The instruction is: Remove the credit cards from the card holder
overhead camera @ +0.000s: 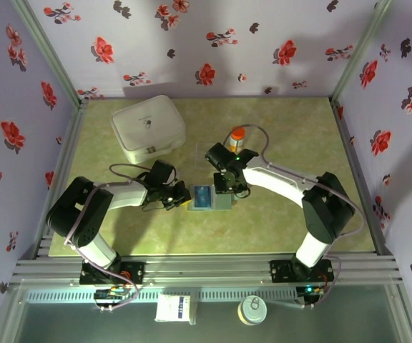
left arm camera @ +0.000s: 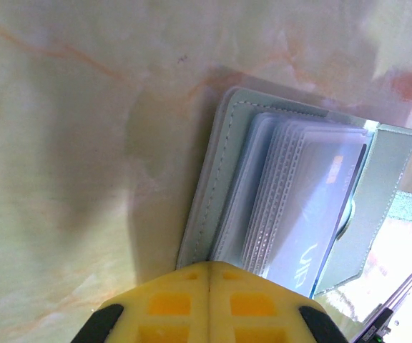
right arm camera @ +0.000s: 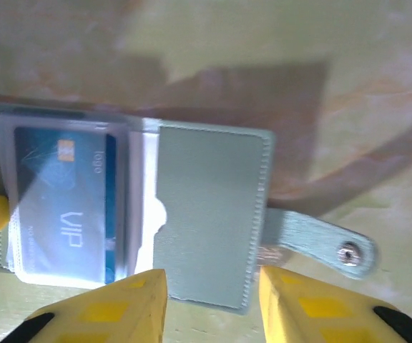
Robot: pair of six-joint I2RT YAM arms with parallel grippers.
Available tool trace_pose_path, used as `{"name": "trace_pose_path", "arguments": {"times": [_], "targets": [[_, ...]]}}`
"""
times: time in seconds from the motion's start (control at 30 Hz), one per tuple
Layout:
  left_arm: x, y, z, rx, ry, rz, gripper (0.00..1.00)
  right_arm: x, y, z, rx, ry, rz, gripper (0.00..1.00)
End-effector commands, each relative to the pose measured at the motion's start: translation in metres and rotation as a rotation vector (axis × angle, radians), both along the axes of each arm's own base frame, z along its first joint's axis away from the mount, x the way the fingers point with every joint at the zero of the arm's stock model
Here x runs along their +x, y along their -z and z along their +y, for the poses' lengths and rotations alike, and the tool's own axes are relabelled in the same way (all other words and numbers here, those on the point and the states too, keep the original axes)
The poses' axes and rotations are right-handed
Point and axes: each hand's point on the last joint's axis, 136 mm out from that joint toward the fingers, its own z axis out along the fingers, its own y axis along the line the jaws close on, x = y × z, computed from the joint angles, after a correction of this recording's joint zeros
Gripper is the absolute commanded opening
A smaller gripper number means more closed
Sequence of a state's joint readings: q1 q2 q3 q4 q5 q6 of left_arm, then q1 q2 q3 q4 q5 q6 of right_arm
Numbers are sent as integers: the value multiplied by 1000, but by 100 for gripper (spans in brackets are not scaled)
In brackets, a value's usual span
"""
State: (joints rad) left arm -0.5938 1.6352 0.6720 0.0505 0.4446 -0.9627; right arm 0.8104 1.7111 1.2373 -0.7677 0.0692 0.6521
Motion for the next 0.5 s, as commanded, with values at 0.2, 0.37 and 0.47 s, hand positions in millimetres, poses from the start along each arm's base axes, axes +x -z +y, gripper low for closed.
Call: {"name": "trace_pose_path", "arguments": {"times": [0.2, 0.37, 0.47], "targets": [[-41, 43, 30, 156, -7, 169, 2, -1, 34, -1, -85, 96, 54, 66], [-41, 43, 30, 156, -9, 169, 3, -1, 47, -11, -124, 107, 69, 73], [-41, 44, 30, 157, -8, 171, 3, -1, 51, -18, -141, 113, 78, 75]]}}
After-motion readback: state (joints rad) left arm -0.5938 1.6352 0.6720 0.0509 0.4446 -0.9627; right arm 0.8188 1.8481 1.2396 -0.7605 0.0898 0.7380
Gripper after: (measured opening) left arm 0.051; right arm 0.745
